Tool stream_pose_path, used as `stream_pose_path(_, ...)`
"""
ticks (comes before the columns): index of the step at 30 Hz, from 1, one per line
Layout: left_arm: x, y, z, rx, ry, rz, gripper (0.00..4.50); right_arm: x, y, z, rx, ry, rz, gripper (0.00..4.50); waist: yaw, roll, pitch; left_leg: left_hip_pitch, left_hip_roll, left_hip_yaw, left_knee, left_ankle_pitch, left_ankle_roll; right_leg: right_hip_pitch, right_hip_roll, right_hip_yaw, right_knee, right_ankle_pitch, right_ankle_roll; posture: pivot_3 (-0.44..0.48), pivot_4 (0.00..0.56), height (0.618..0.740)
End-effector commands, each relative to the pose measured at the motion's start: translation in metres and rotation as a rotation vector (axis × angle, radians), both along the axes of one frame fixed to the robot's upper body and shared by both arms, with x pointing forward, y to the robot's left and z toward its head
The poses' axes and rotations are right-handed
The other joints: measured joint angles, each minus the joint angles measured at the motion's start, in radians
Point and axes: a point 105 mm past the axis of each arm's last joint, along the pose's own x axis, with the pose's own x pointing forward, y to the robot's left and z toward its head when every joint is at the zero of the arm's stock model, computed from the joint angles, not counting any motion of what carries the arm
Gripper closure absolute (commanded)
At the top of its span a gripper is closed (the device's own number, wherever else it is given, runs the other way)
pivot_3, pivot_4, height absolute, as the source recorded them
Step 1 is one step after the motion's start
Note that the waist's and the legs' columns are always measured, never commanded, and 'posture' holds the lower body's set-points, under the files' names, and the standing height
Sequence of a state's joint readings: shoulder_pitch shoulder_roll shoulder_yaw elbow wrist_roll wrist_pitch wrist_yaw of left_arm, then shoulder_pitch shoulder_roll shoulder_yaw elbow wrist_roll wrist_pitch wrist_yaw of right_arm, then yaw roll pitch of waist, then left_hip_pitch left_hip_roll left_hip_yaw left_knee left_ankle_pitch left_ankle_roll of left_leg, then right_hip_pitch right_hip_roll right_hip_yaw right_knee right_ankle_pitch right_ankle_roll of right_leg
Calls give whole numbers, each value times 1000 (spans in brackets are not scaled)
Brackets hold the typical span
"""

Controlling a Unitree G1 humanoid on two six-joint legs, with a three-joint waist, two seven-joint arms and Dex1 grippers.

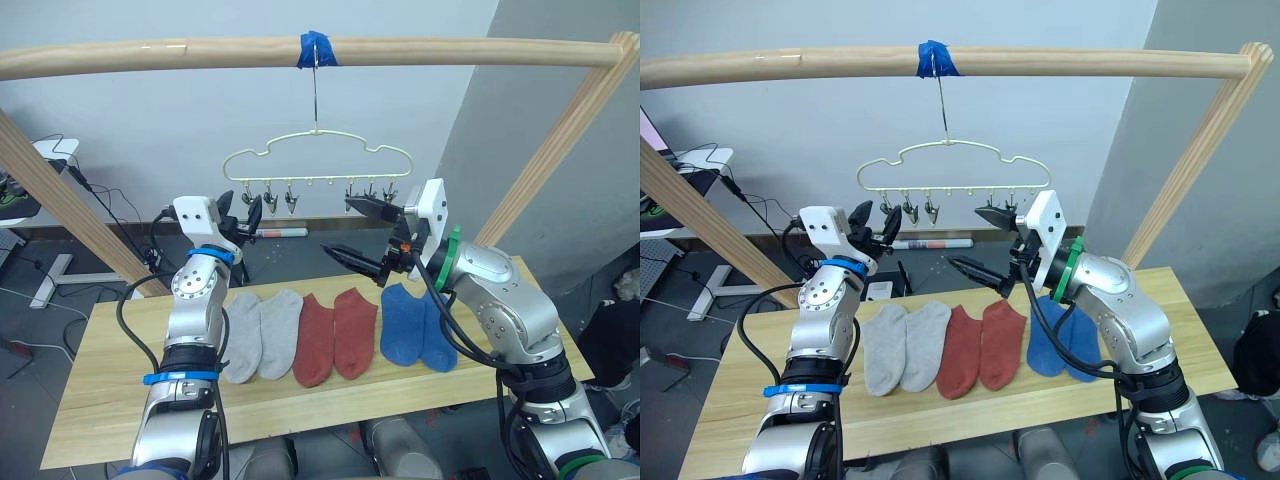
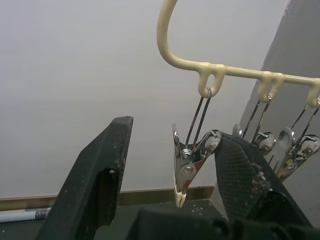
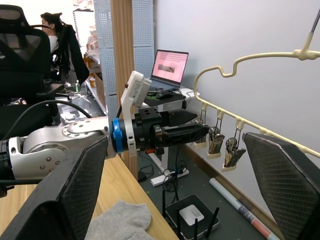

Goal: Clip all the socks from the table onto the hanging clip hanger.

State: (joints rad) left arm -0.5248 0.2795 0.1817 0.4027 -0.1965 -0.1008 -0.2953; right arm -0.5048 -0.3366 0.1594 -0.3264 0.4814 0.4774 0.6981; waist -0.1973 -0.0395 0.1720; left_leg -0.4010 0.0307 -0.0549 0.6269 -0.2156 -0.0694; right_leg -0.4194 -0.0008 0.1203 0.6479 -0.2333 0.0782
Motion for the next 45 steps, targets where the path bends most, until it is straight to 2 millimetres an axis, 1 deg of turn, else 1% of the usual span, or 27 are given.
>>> stream_pose_path(1,1,-2,18,12,-70,-8,1864,-3,1,13,14,-56,8,0,0,0,0,0,0,0,0,0,0,0,0,0,0,0,0,-207,154,740)
stream_pose_path(4,1,-5,18,10,-75,-22,2492,-2,1,12,12,-53,4,0,0,0,0,0,0,0,0,0,0,0,0,0,0,0,0,-207,157,740)
stream_pose_path(8,0,-6,19,10,-78,-30,3797,-2,0,11,13,-48,-1,0,0,0,0,0,0,0,0,0,0,0,0,0,0,0,0,-207,160,740)
stream_pose_path(12,0,-6,21,12,-83,-33,4295,-1,-2,8,11,-41,-12,0,0,0,0,0,0,0,0,0,0,0,0,0,0,0,0,-205,165,740)
stream_pose_path(14,-1,-6,23,18,-89,-35,4492,1,-6,3,-2,-29,-31,0,0,0,0,0,0,0,0,0,0,0,0,0,0,0,0,-202,168,740)
stream_pose_path(20,-3,-3,27,42,-92,-31,4492,5,-16,-14,-52,8,-98,0,1,1,1,0,0,0,0,0,0,0,0,0,0,0,0,-199,172,740)
stream_pose_path(21,-4,-1,27,57,-79,-32,4492,10,-27,-34,-135,49,-161,0,1,1,2,0,0,0,0,0,0,0,0,0,0,0,0,-190,177,740)
stream_pose_path(22,-5,2,26,78,-52,-42,4492,14,-48,-63,-228,119,-262,0,3,0,2,0,0,0,0,0,0,0,0,0,0,0,0,-184,182,740)
stream_pose_path(23,-7,4,25,92,-31,-50,4492,15,-64,-83,-295,166,-329,0,7,0,2,0,0,0,0,0,0,0,0,0,0,0,0,-184,182,740)
stream_pose_path(24,-9,7,24,101,6,-69,4492,14,-85,-108,-376,222,-395,0,10,-1,2,0,0,-1,-1,0,0,0,0,-1,-1,0,0,-178,189,740)
stream_pose_path(27,-17,11,23,112,78,-122,4492,11,-122,-144,-477,305,-502,0,10,3,7,0,0,1,-2,-1,1,0,-1,1,-2,-1,-1,-172,197,740)
stream_pose_path(29,-20,13,23,116,107,-140,4492,13,-136,-158,-526,328,-544,0,-2,7,13,1,0,4,-1,-1,1,0,-1,4,0,-1,0,-168,198,740)
stream_pose_path(32,-24,14,21,127,142,-159,4492,17,-150,-172,-573,335,-575,0,-9,5,19,4,0,4,-1,-1,2,0,1,5,1,0,-1,-166,203,740)
stream_pose_path(35,-28,13,17,120,166,-174,4492,22,-151,-182,-598,343,-556,0,-10,3,23,5,0,3,0,0,3,0,2,5,1,-1,-3,-165,203,740)
stream_pose_path(37,-30,12,15,121,176,-182,4492,25,-153,-192,-645,358,-530,0,-12,3,24,5,0,4,1,0,3,1,2,6,1,0,-3,-165,203,740)
stream_pose_path(38,-30,11,15,119,180,-187,4492,30,-156,-195,-657,362,-542,0,-12,3,24,5,0,4,1,0,3,1,2,6,0,0,-3,-160,203,740)
stream_pose_path(42,-32,8,14,111,191,-199,4492,44,-167,-204,-686,360,-589,0,-11,2,27,3,0,4,0,0,3,0,2,6,-1,3,2,-151,203,740)
stream_pose_path(45,-34,8,13,111,197,-202,4492,48,-172,-212,-707,376,-597,0,-8,2,28,3,0,4,0,0,3,0,2,6,-1,2,2,-146,203,740)
